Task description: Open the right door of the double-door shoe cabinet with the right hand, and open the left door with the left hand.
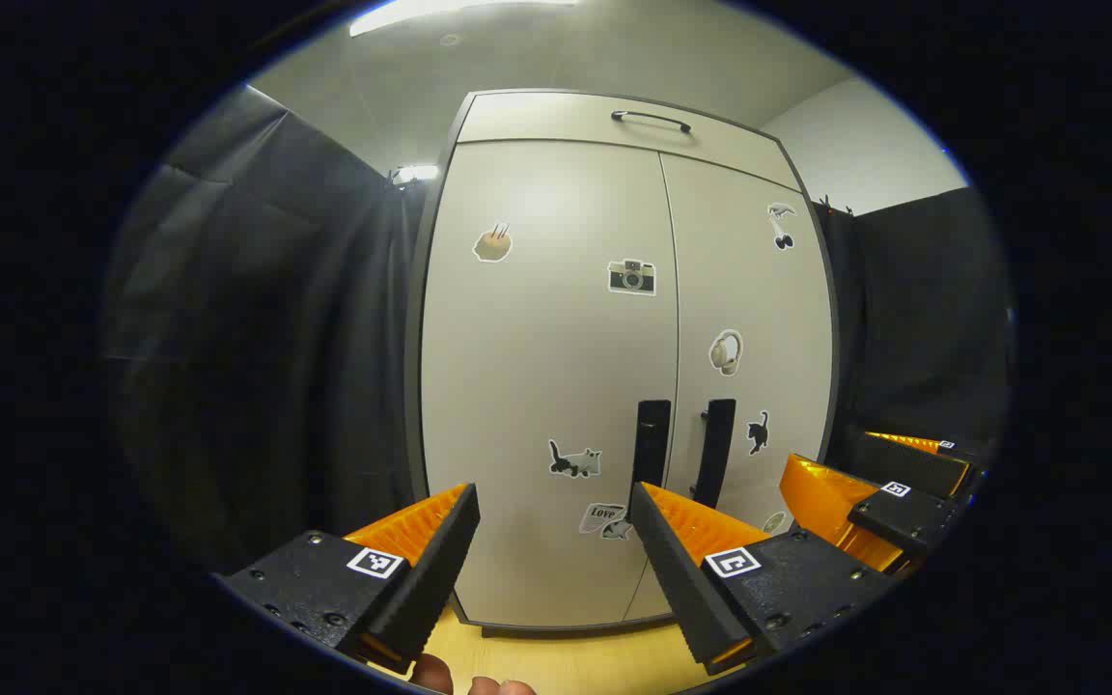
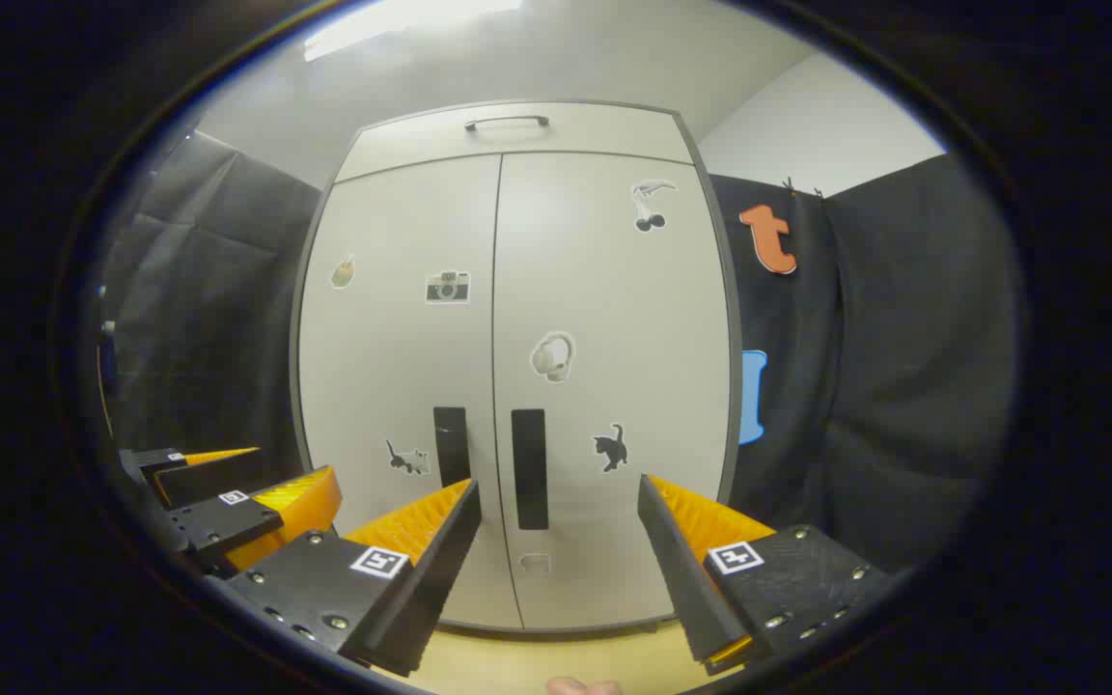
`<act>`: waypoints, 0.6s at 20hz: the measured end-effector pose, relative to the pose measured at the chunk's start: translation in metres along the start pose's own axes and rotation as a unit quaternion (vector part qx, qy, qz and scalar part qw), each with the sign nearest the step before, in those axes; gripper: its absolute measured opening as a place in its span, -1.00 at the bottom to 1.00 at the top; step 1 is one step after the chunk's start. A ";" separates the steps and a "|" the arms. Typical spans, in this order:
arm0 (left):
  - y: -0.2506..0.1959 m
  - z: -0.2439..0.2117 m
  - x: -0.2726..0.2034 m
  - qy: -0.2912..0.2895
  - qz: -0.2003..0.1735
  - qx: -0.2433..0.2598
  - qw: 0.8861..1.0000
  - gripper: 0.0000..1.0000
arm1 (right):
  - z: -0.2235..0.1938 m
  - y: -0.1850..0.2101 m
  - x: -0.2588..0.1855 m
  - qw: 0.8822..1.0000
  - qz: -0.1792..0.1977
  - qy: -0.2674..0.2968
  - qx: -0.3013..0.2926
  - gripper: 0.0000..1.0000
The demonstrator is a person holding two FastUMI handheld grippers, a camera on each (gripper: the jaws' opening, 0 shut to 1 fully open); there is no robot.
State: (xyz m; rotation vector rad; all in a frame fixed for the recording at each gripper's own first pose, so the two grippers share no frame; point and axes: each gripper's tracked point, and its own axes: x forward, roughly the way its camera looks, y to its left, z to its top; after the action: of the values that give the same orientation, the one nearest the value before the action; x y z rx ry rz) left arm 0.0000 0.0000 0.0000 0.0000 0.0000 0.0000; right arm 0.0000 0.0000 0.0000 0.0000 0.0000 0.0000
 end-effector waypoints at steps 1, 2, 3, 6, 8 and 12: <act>-0.001 0.000 0.001 0.002 -0.001 -0.001 1.000 0.96 | 0.001 0.000 0.001 1.000 0.000 -0.001 -0.001 0.94; -0.002 0.001 0.002 0.002 -0.001 -0.002 1.000 0.95 | 0.002 0.001 0.002 1.000 0.001 -0.002 0.000 0.94; -0.002 0.003 0.003 0.000 0.000 -0.004 1.000 0.92 | 0.003 0.001 0.004 1.000 0.002 -0.003 0.002 0.92; -0.001 0.006 0.003 -0.005 0.001 -0.006 1.000 0.95 | 0.003 0.004 0.011 1.000 0.007 -0.002 0.012 0.92; -0.001 0.005 0.006 -0.002 -0.003 0.002 1.000 0.95 | 0.002 0.004 0.017 1.000 0.003 0.001 0.009 0.92; 0.000 0.003 0.014 0.000 -0.015 -0.007 1.000 0.95 | -0.003 0.004 0.023 1.000 -0.009 0.009 0.006 0.93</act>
State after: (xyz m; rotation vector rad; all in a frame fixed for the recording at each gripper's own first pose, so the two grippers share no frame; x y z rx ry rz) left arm 0.0138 0.0000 0.0031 -0.0137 -0.0008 -0.0302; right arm 0.0233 0.0039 -0.0035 0.0123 0.0170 -0.0173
